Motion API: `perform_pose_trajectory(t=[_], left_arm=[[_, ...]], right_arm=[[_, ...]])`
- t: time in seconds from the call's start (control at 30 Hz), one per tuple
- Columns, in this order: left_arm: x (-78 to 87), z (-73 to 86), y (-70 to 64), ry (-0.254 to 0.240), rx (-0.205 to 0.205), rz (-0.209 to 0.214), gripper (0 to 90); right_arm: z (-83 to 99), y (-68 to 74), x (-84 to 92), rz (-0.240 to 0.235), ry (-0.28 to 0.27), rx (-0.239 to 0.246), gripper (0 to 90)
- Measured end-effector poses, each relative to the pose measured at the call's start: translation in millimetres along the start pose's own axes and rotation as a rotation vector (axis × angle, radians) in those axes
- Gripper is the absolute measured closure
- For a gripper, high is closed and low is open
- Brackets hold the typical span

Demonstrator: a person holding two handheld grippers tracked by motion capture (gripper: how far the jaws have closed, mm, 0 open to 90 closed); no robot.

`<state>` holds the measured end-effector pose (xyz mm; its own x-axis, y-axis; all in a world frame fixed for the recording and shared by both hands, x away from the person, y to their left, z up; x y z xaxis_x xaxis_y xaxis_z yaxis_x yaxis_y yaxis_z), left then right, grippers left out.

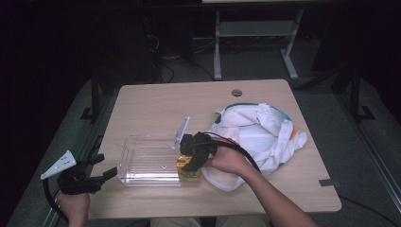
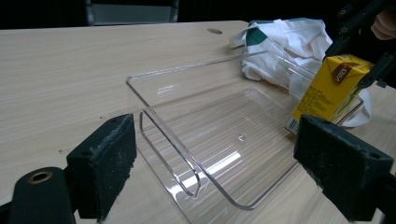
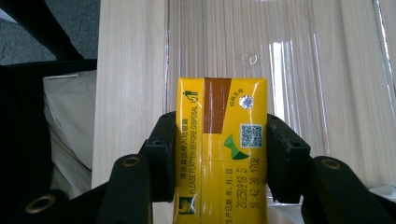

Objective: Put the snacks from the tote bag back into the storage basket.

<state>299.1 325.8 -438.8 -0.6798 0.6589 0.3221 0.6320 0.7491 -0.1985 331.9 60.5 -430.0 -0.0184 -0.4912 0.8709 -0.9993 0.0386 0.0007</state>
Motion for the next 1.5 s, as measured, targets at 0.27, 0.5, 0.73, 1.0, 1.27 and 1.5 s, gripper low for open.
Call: perform_pose_trajectory(t=[0.27,0.5,0.73,1.0,1.27,1.5], left_arm=[[0.1,0.0,0.1,0.000,0.001,0.000,12.8],[-0.2,0.1,-0.2,-0.001,0.002,0.000,12.8],[-0.6,0.2,-0.1,0.001,0.000,0.000,12.8],[-0.1,0.0,-0.3,0.000,0.002,0.000,12.7],[-0.6,0.1,-0.2,0.000,0.001,0.000,12.7],[-0.1,-0.2,-0.2,-0.003,0.006,0.000,12.8]], right_arm=[[0.2,-0.6,-1.7,0.004,0.005,0.007,51.4],[2.5,1.0,-7.1,-0.009,0.010,0.014,51.3],[2.4,1.0,-7.7,-0.028,-0.009,0.004,51.0],[2.6,1.4,-9.2,-0.042,-0.033,-0.006,50.7],[4.1,0.5,-10.2,-0.048,-0.059,-0.012,50.3],[4.1,0.5,-10.5,-0.047,-0.060,-0.014,50.1]])
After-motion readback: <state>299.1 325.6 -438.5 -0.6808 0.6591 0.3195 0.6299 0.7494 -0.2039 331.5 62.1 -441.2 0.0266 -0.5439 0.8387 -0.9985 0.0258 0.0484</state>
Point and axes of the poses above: each handheld gripper's, and its own axes: x roughly backward along the jaws, z roughly out of its underside, y roughly to its left, the point moved 9 cm from there along -x, roughly forward along the jaws, and after that the axes turned 2 degrees about -y, right-handed, at the moved point
